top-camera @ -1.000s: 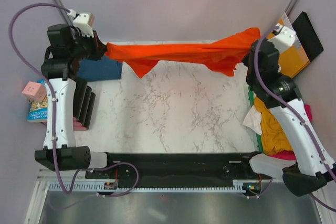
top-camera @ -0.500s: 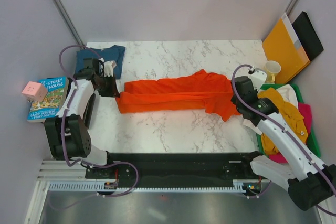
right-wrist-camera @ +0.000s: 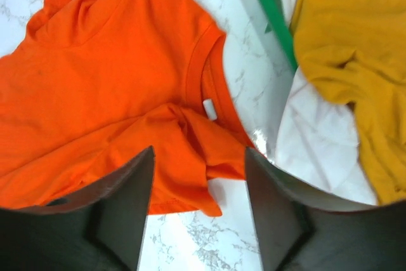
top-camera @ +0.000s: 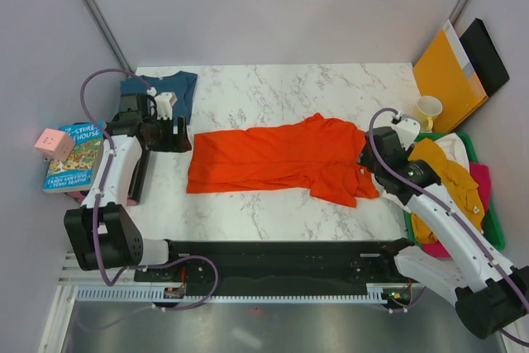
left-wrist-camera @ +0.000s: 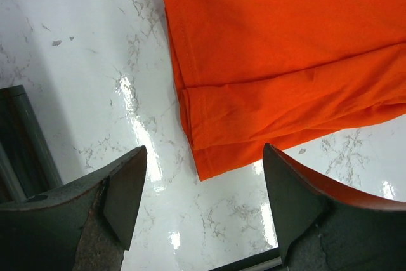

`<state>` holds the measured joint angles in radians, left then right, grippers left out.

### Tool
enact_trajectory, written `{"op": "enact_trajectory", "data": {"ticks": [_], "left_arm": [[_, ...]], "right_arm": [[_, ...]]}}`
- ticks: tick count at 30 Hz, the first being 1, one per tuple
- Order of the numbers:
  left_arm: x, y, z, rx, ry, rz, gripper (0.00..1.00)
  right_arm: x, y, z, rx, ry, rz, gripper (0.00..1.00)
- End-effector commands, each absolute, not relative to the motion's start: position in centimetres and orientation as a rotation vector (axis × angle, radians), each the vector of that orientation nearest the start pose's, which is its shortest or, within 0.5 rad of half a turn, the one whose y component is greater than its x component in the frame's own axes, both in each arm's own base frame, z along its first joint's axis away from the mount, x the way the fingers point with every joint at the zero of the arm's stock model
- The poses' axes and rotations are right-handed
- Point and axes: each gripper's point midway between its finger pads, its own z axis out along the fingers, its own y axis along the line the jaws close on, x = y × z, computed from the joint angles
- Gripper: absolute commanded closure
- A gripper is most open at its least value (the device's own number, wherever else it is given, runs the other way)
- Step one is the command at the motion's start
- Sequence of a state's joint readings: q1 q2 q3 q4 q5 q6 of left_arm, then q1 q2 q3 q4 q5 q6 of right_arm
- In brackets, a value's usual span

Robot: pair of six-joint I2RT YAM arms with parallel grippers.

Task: Fold and stack the t-shirts
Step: Flatten out the tshirt

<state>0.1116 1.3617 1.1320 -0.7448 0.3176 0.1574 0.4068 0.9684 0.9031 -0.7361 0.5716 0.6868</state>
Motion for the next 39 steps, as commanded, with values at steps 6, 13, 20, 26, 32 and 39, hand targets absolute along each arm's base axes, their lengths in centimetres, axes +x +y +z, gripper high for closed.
{"op": "enact_trajectory", "data": {"ticks": [6, 13, 20, 26, 32, 39], "left_arm": [[32.4, -2.8, 16.2, 0.196, 2.420, -0.399, 0.23], [32.2, -3.2, 15.3, 0.185, 2.435, -0.436, 0.24], [31.8, -3.1, 14.9, 0.182, 2.437, -0.418, 0.25], [31.4, -3.0, 14.6, 0.188, 2.442, -0.411, 0.25], [31.0, -2.8, 14.1, 0.191, 2.454, -0.398, 0.25], [30.9, -2.8, 13.9, 0.189, 2.461, -0.398, 0.26]], "right_arm": [[20.4, 6.3, 9.7, 0.676, 2.373, 0.010, 0.49], [19.4, 7.4, 6.6, 0.624, 2.424, -0.105, 0.44], [21.0, 7.6, 5.6, 0.637, 2.373, -0.150, 0.47], [21.3, 8.0, 3.6, 0.621, 2.400, -0.185, 0.48], [20.8, 8.3, 1.5, 0.625, 2.447, -0.197, 0.56], [20.9, 8.1, 2.2, 0.637, 2.413, -0.171, 0.89]]}}
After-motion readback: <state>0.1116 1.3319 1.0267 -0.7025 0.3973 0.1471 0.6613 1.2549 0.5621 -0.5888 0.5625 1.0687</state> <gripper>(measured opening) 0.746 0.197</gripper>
